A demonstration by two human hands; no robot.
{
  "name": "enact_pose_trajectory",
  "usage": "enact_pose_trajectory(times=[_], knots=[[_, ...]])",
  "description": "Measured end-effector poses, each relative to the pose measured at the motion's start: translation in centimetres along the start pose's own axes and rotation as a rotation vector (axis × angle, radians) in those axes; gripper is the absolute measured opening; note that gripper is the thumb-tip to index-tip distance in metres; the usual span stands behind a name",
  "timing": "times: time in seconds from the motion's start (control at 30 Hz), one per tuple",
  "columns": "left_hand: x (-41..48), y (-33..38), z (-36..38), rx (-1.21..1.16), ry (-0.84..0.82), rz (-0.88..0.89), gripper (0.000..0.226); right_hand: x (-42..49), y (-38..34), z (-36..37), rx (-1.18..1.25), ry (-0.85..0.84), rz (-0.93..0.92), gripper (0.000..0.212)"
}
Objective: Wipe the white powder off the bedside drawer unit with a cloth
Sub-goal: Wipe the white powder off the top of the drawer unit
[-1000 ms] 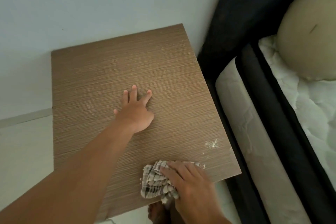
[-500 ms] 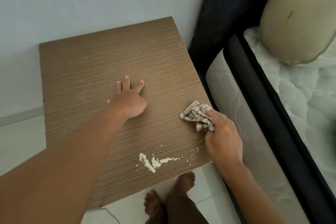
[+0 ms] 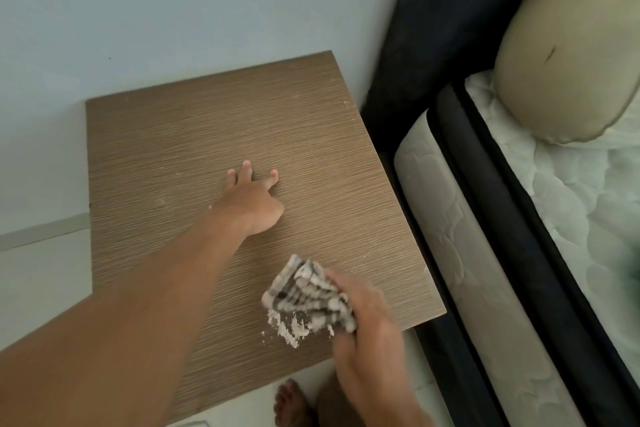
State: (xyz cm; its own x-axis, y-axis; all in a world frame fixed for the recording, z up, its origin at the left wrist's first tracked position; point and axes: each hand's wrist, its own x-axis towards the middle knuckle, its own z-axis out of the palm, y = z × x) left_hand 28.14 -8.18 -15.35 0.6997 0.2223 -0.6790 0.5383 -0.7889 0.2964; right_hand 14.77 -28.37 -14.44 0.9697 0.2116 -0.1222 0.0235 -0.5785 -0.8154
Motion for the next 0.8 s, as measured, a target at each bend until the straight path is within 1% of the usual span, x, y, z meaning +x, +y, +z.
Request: enact_pose_trajectory(times=[0.07,0.13,0.27,0.33,0.43,0.53,0.73,0.8], knots=[[0.1,0.2,-0.4,-0.001,0.0,-0.001,0.067,3.7,-0.7,-2.8,0.065,-0.014,0.02,0.054],[0.3,0.5,-0.9,0.001,-0.003,-0.009,0.069,8.2,-0.6,-5.3,0.031,0.032,0.013,0.046],[1.0,1.5,-2.2,-0.006,-0.02,-0.023,0.067,17.0,-0.3,-8.4,-0.049,0.117,-0.042,0.044],[1.6,1.9,-2.9,0.004,-0.022,-0.029,0.065,21.3,-0.2,-8.9,-0.093,0.141,-0.081,0.046],[2.5,2.5,-3.7,-0.003,-0.032,-0.03,0.066,27.4,0.1,-8.7,-0.193,0.08,-0.13,0.049],[3.1,2.8,-4.2,-0.026,-0.042,-0.03,0.066,32.8,0.0,-7.5,-0.314,-0.015,-0.154,0.047],[3.8,2.5,-3.8,-0.066,-0.039,-0.03,0.067,40.4,-1.3,-4.9,-0.503,-0.133,-0.273,0.049],[4.0,2.4,-3.6,-0.066,-0.038,-0.033,0.067,42.4,-1.3,-4.3,-0.539,-0.204,-0.297,0.051]])
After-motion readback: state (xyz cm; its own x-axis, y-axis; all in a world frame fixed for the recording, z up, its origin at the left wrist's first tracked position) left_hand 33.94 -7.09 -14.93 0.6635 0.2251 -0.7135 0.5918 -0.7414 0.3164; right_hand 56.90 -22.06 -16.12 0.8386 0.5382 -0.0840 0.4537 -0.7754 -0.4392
